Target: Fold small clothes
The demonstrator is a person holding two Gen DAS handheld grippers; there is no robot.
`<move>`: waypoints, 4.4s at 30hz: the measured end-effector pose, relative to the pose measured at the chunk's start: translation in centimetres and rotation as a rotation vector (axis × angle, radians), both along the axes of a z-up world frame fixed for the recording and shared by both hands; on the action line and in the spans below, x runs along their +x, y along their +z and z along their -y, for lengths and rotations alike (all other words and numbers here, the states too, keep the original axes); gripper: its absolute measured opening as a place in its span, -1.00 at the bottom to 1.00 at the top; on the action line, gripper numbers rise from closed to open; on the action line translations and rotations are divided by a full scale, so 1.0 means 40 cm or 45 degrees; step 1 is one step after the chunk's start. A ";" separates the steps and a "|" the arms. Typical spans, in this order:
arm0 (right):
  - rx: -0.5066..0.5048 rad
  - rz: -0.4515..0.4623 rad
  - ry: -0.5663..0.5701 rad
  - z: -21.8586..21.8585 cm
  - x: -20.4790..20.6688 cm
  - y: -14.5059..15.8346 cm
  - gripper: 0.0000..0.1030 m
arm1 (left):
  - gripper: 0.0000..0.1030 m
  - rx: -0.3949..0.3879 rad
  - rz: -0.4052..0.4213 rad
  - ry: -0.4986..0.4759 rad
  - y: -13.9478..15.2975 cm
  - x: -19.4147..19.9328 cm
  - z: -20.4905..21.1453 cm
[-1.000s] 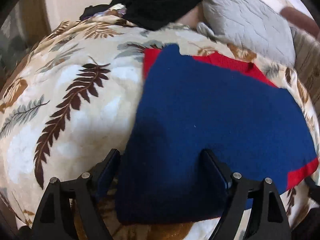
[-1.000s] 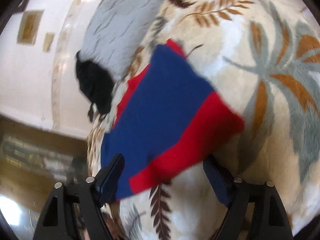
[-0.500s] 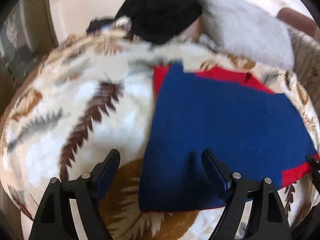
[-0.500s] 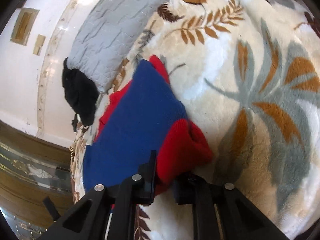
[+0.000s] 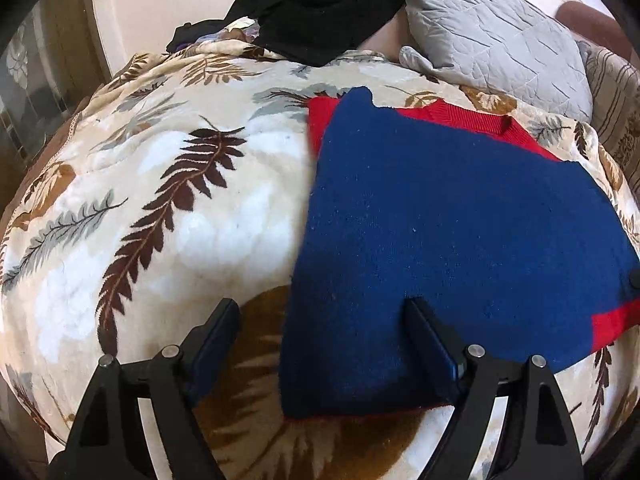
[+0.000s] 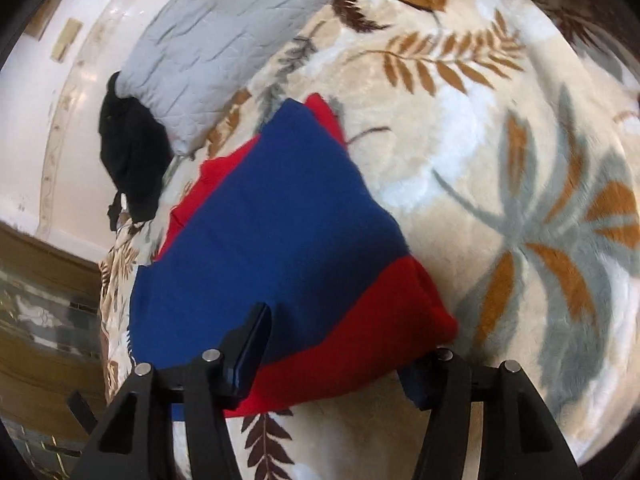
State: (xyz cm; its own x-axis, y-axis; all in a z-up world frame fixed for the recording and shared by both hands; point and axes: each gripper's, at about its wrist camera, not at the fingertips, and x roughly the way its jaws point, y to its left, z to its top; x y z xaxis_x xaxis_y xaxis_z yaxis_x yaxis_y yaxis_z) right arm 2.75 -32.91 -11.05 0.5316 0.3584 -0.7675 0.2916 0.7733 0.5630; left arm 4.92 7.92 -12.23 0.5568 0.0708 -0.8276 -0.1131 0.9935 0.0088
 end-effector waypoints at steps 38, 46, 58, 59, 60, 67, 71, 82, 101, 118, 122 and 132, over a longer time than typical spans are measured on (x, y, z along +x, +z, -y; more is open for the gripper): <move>-0.106 0.051 0.070 -0.026 0.023 0.003 0.33 | 0.67 0.059 0.171 -0.162 0.101 0.070 0.202; -0.117 0.061 0.067 -0.030 0.020 0.007 0.33 | 0.67 0.073 0.142 -0.179 0.080 0.074 0.209; 0.003 0.150 0.057 -0.009 0.021 0.014 0.32 | 0.67 0.098 0.080 -0.190 0.050 0.104 0.221; -0.017 0.160 0.065 -0.014 0.023 0.021 0.32 | 0.67 0.080 0.104 -0.191 0.062 0.100 0.221; -0.032 0.160 0.072 -0.018 0.027 0.022 0.32 | 0.67 0.065 0.125 -0.191 0.069 0.097 0.221; -0.023 0.121 0.105 -0.026 0.041 -0.009 -0.27 | 0.67 0.105 0.057 -0.197 0.027 0.117 0.239; 0.040 0.118 0.071 -0.003 0.041 -0.022 -0.27 | 0.67 0.066 0.137 -0.214 0.073 0.095 0.246; -0.063 0.079 0.075 -0.033 0.051 -0.013 -0.21 | 0.69 0.110 0.055 -0.216 0.007 0.116 0.255; -0.260 0.066 0.171 -0.062 0.063 -0.010 -0.65 | 0.69 0.157 0.102 -0.221 0.068 0.101 0.280; -0.008 0.165 0.223 0.112 0.143 0.087 0.65 | 0.80 0.168 0.091 -0.272 -0.010 0.110 0.289; -0.070 0.037 0.386 0.071 0.355 0.032 0.64 | 0.81 0.162 0.084 -0.266 -0.011 0.116 0.290; -0.307 -0.007 0.283 0.049 0.397 0.014 -0.58 | 0.84 0.140 0.058 -0.279 0.003 0.120 0.279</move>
